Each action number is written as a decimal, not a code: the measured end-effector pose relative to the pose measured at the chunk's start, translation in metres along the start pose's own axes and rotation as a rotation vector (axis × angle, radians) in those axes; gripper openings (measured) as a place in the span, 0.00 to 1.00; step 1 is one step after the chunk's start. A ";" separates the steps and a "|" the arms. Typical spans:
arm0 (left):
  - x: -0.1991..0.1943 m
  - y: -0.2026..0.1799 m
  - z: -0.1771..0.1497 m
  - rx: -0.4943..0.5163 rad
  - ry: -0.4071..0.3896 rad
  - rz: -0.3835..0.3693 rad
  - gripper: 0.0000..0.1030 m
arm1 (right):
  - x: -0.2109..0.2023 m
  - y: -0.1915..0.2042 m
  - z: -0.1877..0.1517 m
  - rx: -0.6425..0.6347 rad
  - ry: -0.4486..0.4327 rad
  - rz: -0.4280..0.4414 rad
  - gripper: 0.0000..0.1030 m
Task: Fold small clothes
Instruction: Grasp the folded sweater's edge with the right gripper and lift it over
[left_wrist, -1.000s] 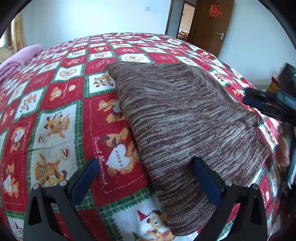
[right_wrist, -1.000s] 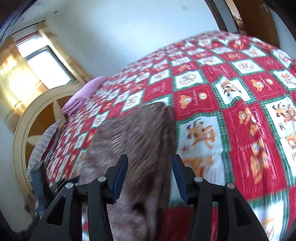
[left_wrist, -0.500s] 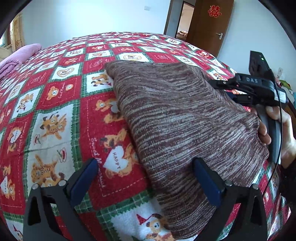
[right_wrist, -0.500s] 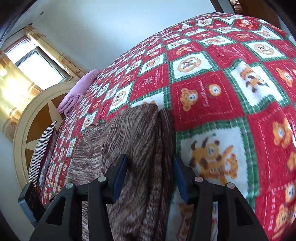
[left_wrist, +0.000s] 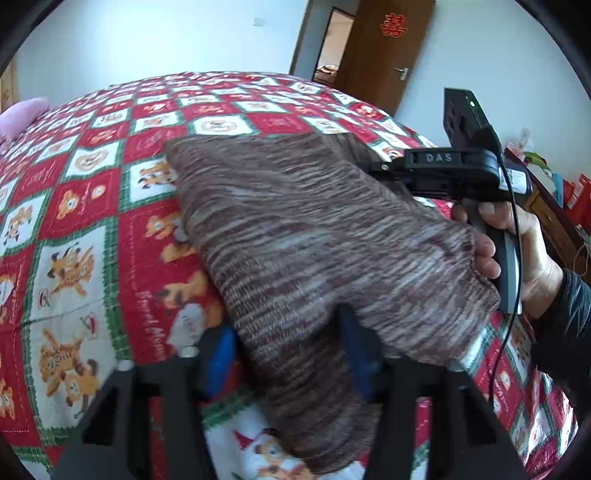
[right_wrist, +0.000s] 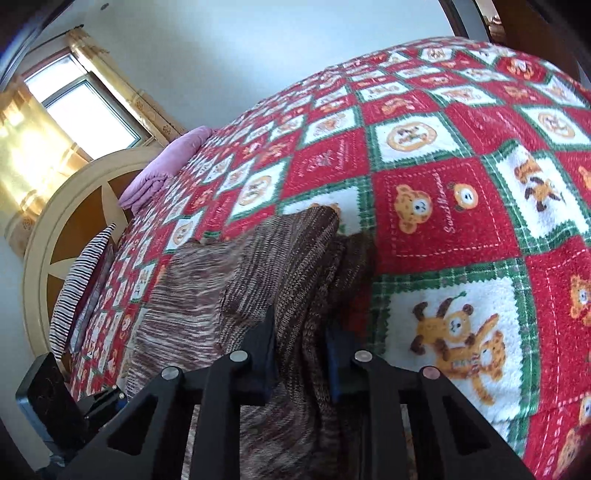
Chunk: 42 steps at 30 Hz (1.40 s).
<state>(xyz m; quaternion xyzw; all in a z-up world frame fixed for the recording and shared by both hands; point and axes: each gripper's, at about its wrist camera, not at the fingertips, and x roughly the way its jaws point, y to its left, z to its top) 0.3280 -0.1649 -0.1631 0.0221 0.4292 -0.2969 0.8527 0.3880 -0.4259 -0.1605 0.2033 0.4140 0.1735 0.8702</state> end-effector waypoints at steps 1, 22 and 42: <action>-0.001 -0.003 0.000 0.006 -0.005 0.008 0.38 | -0.003 0.004 -0.001 -0.002 -0.009 -0.002 0.21; -0.132 0.008 -0.041 0.032 -0.113 0.161 0.21 | -0.054 0.153 -0.029 -0.166 -0.094 0.128 0.19; -0.239 0.095 -0.123 -0.110 -0.164 0.408 0.21 | 0.040 0.328 -0.080 -0.333 0.051 0.373 0.19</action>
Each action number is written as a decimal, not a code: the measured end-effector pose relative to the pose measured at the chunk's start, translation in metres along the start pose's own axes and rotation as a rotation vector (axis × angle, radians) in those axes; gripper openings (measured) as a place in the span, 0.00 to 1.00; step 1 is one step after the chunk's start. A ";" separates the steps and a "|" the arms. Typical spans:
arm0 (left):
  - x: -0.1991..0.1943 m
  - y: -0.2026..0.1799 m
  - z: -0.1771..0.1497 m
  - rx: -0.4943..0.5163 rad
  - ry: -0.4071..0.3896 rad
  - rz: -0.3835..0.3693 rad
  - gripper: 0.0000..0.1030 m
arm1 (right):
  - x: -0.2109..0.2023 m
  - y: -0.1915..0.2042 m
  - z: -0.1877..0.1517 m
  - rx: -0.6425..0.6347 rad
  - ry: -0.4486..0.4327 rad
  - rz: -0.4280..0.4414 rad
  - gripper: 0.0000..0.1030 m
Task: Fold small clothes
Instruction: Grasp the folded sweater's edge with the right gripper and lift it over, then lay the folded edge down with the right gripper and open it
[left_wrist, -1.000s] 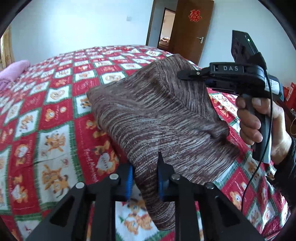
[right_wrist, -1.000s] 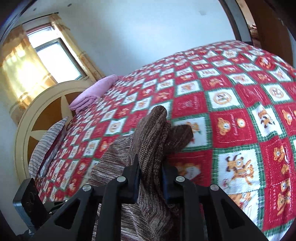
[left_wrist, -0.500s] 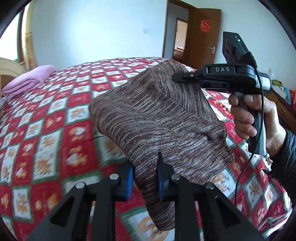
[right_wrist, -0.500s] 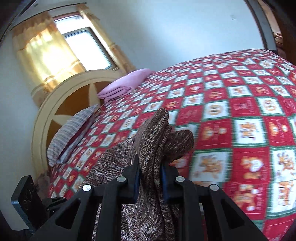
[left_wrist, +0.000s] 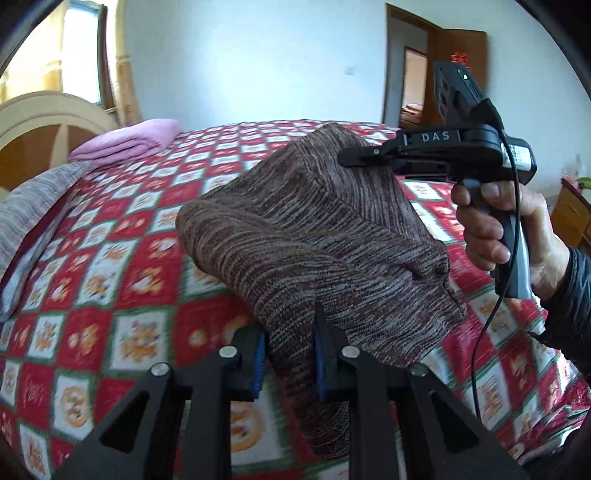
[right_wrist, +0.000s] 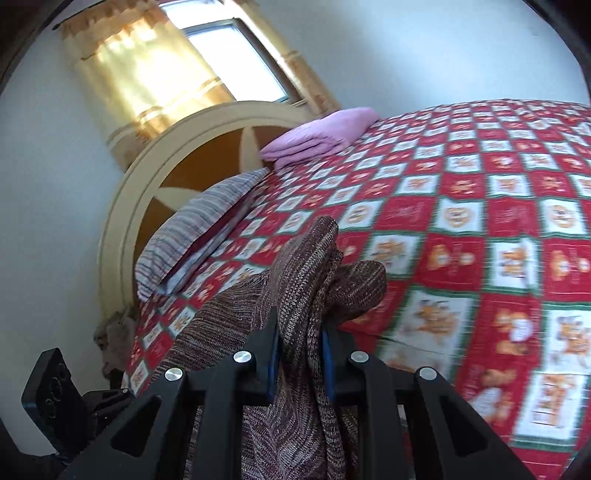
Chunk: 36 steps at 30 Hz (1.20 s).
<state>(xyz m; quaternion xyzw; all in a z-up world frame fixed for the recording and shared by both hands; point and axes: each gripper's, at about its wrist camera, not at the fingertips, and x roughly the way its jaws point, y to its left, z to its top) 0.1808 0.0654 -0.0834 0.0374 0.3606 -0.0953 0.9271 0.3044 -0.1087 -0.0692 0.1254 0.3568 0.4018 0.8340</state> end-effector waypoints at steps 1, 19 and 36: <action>-0.001 0.005 -0.003 -0.010 0.002 0.009 0.21 | 0.011 0.007 0.000 -0.002 0.011 0.013 0.19; 0.023 0.063 -0.071 -0.171 0.138 0.110 0.31 | 0.117 0.016 -0.019 0.003 0.162 -0.009 0.19; -0.006 0.077 -0.038 -0.135 -0.033 0.331 0.79 | 0.070 0.016 -0.039 -0.023 0.124 -0.084 0.39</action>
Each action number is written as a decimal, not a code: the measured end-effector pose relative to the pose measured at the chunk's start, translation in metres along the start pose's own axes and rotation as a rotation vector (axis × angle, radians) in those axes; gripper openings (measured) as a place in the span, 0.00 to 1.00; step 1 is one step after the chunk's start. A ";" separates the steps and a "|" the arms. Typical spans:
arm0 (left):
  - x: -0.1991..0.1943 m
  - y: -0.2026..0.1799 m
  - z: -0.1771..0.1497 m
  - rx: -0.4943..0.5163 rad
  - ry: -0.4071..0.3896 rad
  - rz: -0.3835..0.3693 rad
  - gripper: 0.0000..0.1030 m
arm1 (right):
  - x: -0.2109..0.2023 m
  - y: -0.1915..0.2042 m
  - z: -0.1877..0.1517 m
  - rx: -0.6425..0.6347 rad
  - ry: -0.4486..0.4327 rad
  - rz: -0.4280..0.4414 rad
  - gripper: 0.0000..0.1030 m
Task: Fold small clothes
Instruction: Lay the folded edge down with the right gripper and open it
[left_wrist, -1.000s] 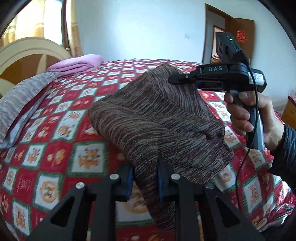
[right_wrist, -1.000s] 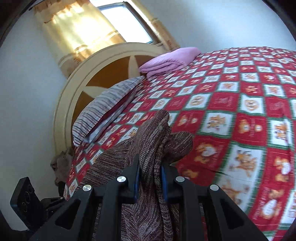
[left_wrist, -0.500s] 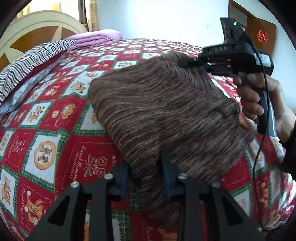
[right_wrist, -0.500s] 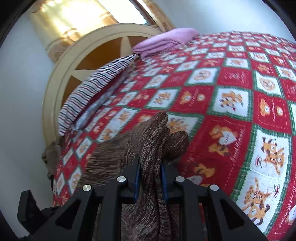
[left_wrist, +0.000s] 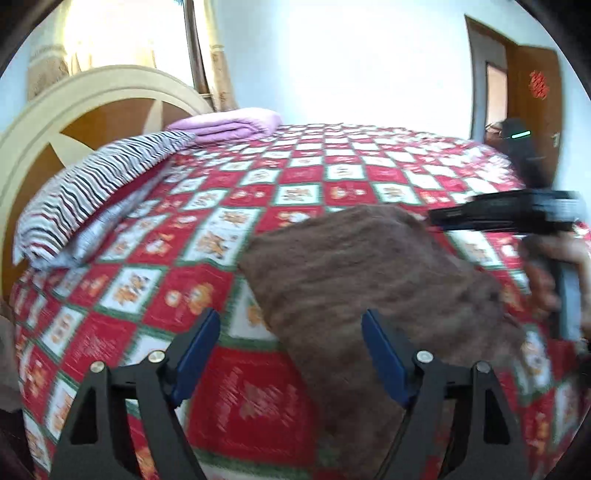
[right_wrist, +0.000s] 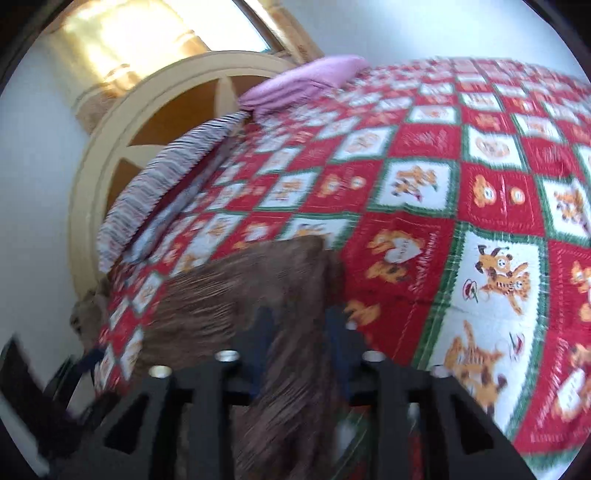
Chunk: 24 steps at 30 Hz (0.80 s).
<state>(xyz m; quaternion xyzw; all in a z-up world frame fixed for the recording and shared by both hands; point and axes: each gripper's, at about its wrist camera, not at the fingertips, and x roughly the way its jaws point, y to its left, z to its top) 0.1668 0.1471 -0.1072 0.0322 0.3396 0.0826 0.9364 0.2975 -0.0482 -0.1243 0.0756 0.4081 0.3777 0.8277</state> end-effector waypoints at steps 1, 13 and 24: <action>0.008 0.001 0.002 0.007 0.007 0.021 0.79 | -0.008 0.010 -0.006 -0.031 -0.009 0.018 0.39; 0.061 -0.002 -0.005 0.000 0.077 0.157 0.98 | -0.016 0.021 -0.078 -0.115 0.064 -0.107 0.25; 0.069 0.005 -0.010 -0.056 0.097 0.092 1.00 | -0.007 0.012 -0.085 -0.107 0.031 -0.135 0.24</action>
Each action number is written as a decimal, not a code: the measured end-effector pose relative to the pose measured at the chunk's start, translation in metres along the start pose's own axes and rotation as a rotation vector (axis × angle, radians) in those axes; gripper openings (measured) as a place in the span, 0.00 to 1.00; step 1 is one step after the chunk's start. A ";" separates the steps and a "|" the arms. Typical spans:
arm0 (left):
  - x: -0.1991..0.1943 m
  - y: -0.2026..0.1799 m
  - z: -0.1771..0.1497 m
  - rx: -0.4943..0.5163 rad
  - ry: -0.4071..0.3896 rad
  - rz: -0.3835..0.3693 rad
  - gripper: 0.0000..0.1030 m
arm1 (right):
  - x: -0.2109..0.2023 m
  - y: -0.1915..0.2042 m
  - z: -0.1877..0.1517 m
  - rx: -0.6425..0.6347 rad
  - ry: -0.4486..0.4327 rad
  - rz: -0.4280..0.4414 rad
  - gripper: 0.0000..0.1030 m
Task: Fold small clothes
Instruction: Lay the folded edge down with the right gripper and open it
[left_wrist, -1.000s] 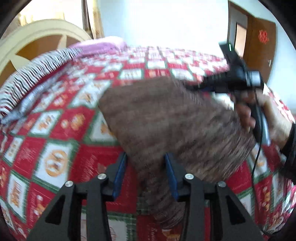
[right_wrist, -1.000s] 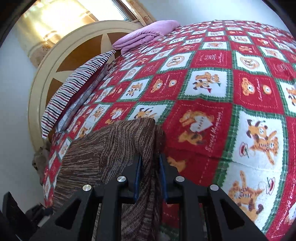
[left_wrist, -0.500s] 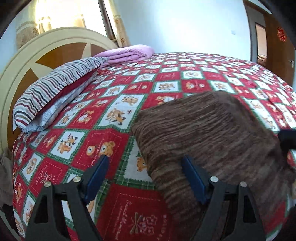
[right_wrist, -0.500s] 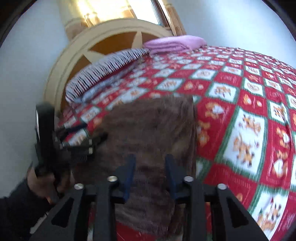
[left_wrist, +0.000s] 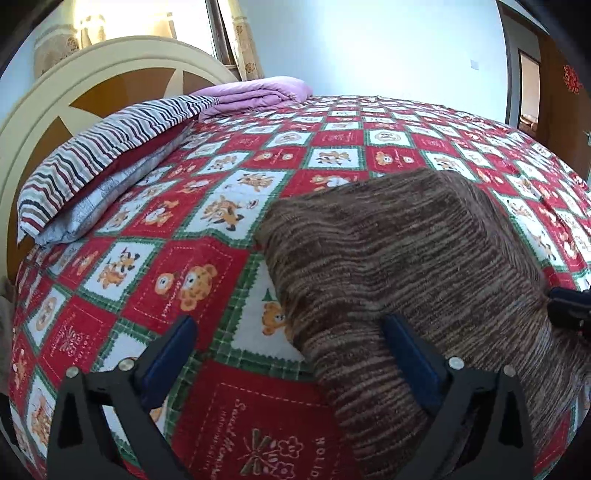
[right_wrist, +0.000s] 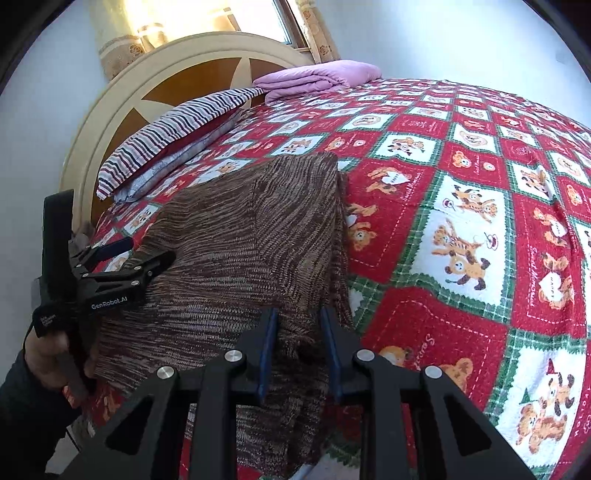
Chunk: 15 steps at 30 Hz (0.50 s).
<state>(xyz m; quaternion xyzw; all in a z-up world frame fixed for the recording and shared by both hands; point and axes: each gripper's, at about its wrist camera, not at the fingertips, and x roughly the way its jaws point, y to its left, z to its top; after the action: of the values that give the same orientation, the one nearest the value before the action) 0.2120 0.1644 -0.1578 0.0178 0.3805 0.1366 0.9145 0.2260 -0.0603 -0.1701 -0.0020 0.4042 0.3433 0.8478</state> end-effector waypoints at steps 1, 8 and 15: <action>0.000 0.000 0.000 -0.001 0.000 0.000 1.00 | 0.000 0.001 -0.001 -0.008 -0.003 -0.009 0.24; 0.001 0.001 -0.002 -0.013 -0.005 -0.014 1.00 | 0.001 0.006 -0.003 -0.015 -0.008 -0.055 0.24; -0.007 0.004 0.000 -0.013 0.000 -0.011 1.00 | -0.023 0.017 -0.006 0.026 -0.047 -0.092 0.34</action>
<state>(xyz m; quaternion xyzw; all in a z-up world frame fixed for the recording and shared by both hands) 0.2064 0.1668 -0.1524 0.0101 0.3796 0.1341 0.9153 0.2017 -0.0624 -0.1540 -0.0017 0.3880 0.2985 0.8720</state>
